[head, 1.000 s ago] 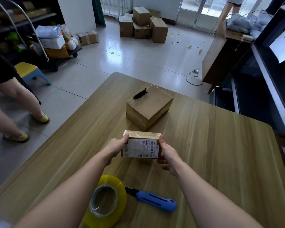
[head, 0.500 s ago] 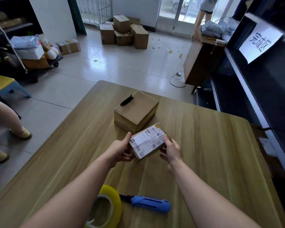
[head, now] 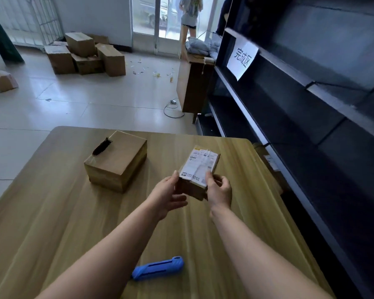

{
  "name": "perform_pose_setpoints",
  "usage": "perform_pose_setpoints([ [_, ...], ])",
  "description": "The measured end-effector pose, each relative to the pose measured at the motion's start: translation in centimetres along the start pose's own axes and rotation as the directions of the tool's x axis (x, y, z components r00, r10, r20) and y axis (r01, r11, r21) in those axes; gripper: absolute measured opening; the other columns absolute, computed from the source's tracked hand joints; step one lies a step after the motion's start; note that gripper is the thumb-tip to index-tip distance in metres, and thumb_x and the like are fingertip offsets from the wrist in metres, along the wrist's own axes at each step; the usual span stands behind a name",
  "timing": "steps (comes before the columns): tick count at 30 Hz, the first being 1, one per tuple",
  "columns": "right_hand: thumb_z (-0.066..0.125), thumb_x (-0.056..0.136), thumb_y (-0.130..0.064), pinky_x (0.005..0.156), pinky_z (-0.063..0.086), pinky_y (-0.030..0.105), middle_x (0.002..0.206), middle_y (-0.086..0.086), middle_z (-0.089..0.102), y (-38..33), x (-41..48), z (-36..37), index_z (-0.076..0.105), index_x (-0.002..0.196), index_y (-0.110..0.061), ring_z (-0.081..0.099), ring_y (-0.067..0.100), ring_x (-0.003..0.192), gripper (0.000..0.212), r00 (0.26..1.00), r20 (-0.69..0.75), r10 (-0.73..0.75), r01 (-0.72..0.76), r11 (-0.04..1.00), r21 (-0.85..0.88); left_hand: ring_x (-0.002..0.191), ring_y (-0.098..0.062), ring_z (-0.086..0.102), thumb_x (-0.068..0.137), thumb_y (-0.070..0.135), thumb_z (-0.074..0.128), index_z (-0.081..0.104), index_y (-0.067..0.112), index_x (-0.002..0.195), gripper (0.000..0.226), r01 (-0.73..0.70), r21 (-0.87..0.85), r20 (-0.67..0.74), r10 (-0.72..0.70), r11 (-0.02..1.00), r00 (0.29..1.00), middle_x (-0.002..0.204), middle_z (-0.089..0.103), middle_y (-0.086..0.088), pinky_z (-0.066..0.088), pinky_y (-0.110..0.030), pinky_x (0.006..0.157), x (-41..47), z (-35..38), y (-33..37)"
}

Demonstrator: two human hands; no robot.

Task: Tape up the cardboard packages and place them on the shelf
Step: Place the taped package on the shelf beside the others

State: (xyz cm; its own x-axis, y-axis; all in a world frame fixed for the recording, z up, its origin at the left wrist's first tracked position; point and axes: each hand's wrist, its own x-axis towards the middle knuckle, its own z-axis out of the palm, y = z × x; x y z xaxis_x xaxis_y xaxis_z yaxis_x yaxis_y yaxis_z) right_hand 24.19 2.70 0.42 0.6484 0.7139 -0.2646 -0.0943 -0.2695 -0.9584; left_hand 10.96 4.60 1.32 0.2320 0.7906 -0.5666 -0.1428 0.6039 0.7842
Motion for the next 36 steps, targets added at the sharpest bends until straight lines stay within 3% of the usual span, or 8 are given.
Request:
perform_pose_setpoints([
  [6, 0.067, 0.090, -0.029, 0.086, 0.055, 0.036, 0.100, -0.001, 0.071, -2.4, -0.5, -7.1, 0.065, 0.093, -0.024, 0.067, 0.019, 0.095, 0.006, 0.995, -0.068, -0.071, 0.074, 0.996, 0.051, 0.083, -0.015, 0.058, 0.099, 0.026, 0.051, 0.066, 0.010, 0.114, 0.027, -0.170, 0.106, 0.086, 0.162, 0.980, 0.983, 0.099, 0.066, -0.003, 0.047, -0.031, 0.080, -1.4, 6.1, -0.6],
  [11, 0.060, 0.091, -0.023, 0.067, 0.048, 0.021, 0.103, -0.004, 0.072, -5.5, -3.1, -13.7, 0.069, 0.114, -0.021, 0.066, 0.012, 0.092, 0.025, 0.989, -0.075, -0.125, 0.131, 0.988, 0.087, 0.084, -0.018, 0.058, 0.098, 0.024, 0.053, 0.067, 0.023, 0.108, 0.017, -0.317, 0.078, 0.192, 0.298, 0.945, 0.935, 0.095, 0.070, -0.001, 0.046, -0.029, 0.076, -5.6, 12.0, -0.5],
  [16, 0.058, 0.082, -0.032, 0.092, 0.052, 0.034, 0.108, -0.010, 0.072, -9.2, -6.4, -20.3, 0.069, 0.119, -0.030, 0.064, 0.014, 0.107, 0.039, 0.958, -0.097, -0.268, 0.273, 0.961, 0.036, 0.088, -0.020, 0.060, 0.098, 0.027, 0.052, 0.066, 0.016, 0.116, 0.025, -0.391, 0.021, 0.313, 0.365, 0.920, 0.877, 0.101, 0.071, -0.006, 0.048, -0.032, 0.081, -11.1, 17.7, -0.2],
  [20, 0.055, 0.092, -0.017, 0.085, 0.052, 0.023, 0.118, -0.008, 0.068, -11.5, -9.8, -26.0, 0.059, 0.132, -0.027, 0.063, 0.006, 0.106, 0.041, 0.926, -0.070, -0.372, 0.377, 0.924, 0.072, 0.093, -0.019, 0.065, 0.097, 0.031, 0.053, 0.069, 0.018, 0.112, 0.026, -0.433, -0.040, 0.426, 0.408, 0.900, 0.808, 0.099, 0.073, -0.003, 0.050, -0.032, 0.085, -16.3, 21.5, -0.1],
  [25, 0.066, 0.090, -0.018, 0.064, 0.046, 0.006, 0.115, -0.004, 0.062, -13.5, -13.6, -32.6, 0.051, 0.125, -0.017, 0.058, 0.000, 0.098, 0.037, 0.883, -0.207, -0.421, 0.446, 0.889, 0.099, 0.087, -0.017, 0.064, 0.098, 0.030, 0.052, 0.070, 0.020, 0.101, 0.021, -0.448, -0.087, 0.511, 0.426, 0.890, 0.747, 0.090, 0.073, -0.002, 0.050, -0.030, 0.081, -21.9, 26.0, -0.5],
  [31, 0.069, 0.089, -0.024, 0.084, 0.049, 0.022, 0.115, -0.001, 0.066, -14.5, -16.8, -38.4, 0.059, 0.118, -0.016, 0.062, 0.011, 0.105, 0.032, 0.831, -0.364, -0.420, 0.482, 0.871, 0.094, 0.091, -0.019, 0.067, 0.099, 0.031, 0.051, 0.068, 0.014, 0.111, 0.027, -0.461, -0.065, 0.619, 0.398, 0.885, 0.677, 0.098, 0.074, -0.006, 0.054, -0.030, 0.081, -26.7, 30.4, -1.3],
  [33, 0.069, 0.090, -0.024, 0.078, 0.048, 0.017, 0.114, -0.001, 0.067, -14.8, -17.9, -40.0, 0.061, 0.117, -0.014, 0.063, 0.008, 0.100, 0.030, 0.810, -0.410, -0.419, 0.492, 0.867, 0.086, 0.096, -0.020, 0.068, 0.098, 0.031, 0.051, 0.068, 0.013, 0.112, 0.028, -0.445, -0.053, 0.652, 0.369, 0.894, 0.663, 0.102, 0.073, -0.008, 0.055, -0.033, 0.085, -27.7, 31.9, -1.5],
  [36, 0.068, 0.091, -0.026, 0.070, 0.045, 0.013, 0.111, -0.002, 0.067, -15.2, -19.1, -41.9, 0.063, 0.117, -0.015, 0.062, 0.004, 0.096, 0.028, 0.778, -0.475, -0.411, 0.493, 0.868, 0.057, 0.095, -0.019, 0.068, 0.098, 0.031, 0.053, 0.068, 0.012, 0.112, 0.028, -0.423, -0.046, 0.701, 0.331, 0.905, 0.632, 0.101, 0.074, -0.007, 0.053, -0.028, 0.075, -28.8, 33.9, -1.8],
])
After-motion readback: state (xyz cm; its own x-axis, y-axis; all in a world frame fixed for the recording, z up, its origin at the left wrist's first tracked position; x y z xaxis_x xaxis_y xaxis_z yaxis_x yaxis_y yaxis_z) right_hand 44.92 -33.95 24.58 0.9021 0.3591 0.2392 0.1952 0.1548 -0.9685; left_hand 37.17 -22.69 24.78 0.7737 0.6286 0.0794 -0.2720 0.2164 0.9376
